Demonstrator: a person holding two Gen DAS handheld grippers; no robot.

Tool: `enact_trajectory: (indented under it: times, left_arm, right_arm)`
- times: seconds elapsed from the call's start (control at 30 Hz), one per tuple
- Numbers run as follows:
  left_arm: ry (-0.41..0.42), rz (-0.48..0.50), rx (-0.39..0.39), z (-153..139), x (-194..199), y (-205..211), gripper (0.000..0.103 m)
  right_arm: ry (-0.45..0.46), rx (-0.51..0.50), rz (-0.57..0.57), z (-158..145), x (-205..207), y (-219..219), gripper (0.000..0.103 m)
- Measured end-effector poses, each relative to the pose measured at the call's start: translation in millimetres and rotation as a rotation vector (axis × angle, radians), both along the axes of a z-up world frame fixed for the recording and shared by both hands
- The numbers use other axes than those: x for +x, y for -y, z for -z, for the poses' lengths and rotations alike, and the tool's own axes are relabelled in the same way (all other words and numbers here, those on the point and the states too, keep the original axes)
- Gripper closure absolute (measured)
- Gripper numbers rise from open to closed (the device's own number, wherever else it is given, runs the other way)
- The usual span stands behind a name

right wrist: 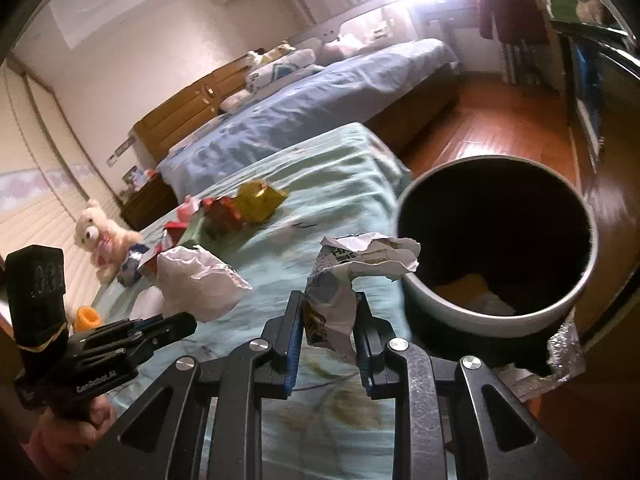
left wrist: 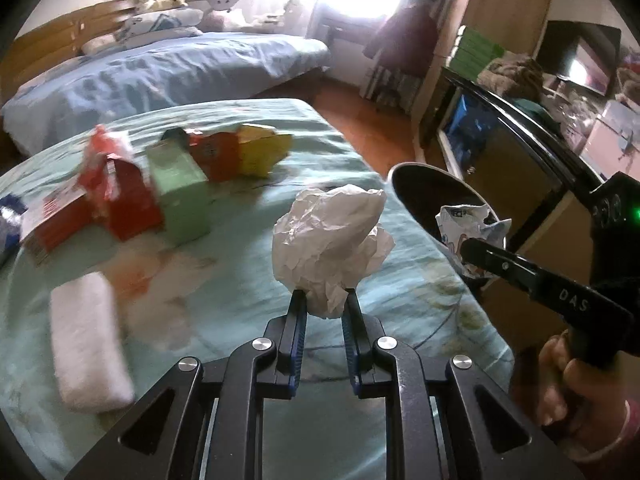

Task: Collect trash
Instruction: 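Carry tissue and foil wrapper over the bin and release both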

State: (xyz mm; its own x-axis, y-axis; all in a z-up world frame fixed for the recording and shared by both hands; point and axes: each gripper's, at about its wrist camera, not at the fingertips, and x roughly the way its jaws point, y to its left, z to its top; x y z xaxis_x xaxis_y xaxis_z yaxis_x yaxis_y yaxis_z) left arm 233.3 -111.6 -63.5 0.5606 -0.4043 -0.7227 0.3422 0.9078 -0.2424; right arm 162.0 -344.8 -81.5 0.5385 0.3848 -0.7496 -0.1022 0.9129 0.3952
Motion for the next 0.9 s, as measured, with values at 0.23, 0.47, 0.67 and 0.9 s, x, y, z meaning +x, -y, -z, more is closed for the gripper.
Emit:
enact_trajectory:
  times: [0.23,0.47,0.67,0.9]
  left_arm:
    - [-0.004,0.051,0.015,2,15,27,0.087]
    - [-0.002,0.087,0.028,3,28,55,0.086]
    - [0.001,0.114,0.04,5,41,77,0.086]
    - [0.009,0.15,0.06,4,52,98,0.086]
  right_arm:
    - [0.002,-0.009,0.061,-2,3,32,0.079]
    - [0.002,-0.027,0.104,-1,7,57,0.079]
    - [-0.01,-0.041,0.13,5,14,73,0.079]
    - [-0.024,-0.049,0.152,10,24,89,0.078]
